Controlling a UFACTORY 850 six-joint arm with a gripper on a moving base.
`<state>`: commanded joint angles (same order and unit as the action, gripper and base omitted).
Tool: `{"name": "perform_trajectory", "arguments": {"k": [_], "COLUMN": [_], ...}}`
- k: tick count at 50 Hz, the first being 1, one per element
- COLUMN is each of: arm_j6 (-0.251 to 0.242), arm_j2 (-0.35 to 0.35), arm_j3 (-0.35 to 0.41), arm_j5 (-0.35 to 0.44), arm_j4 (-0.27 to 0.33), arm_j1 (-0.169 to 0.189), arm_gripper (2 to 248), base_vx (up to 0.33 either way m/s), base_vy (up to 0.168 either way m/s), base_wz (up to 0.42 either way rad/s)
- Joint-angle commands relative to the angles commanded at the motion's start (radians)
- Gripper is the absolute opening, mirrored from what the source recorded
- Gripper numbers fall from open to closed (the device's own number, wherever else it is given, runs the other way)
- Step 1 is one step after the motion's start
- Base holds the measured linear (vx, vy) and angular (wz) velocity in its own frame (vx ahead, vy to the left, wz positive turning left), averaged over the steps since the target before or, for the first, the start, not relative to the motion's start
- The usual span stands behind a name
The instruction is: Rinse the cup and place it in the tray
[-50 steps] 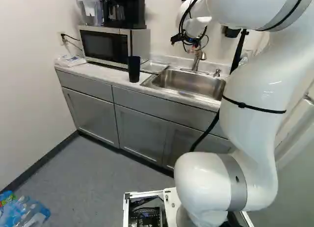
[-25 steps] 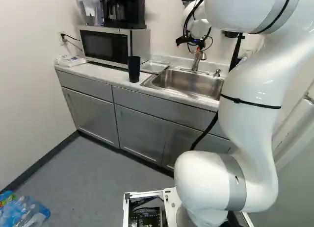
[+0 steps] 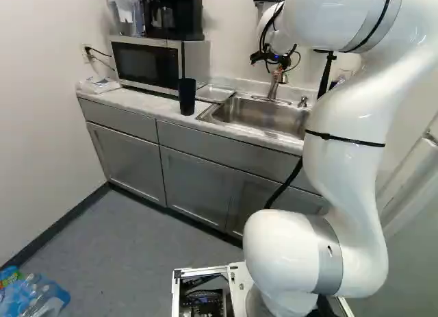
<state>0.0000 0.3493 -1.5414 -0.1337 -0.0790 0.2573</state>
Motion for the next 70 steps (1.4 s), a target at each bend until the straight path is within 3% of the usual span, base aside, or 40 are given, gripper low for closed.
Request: {"name": "perform_trajectory", "arguments": {"k": [33,70], "arm_j6": [0.0,0.0], "arm_j2": [0.001,0.001], "arm_j3": [-0.001,-0.001], "arm_j5": [0.01,0.095], "arm_j4": [0.0,0.0], "arm_j1": [0.001,-0.003], "arm_gripper": [247,247], "base_vx": [0.0,0.0], "base_vy": [0.0,0.0], "base_wz": [0.0,0.0]}}
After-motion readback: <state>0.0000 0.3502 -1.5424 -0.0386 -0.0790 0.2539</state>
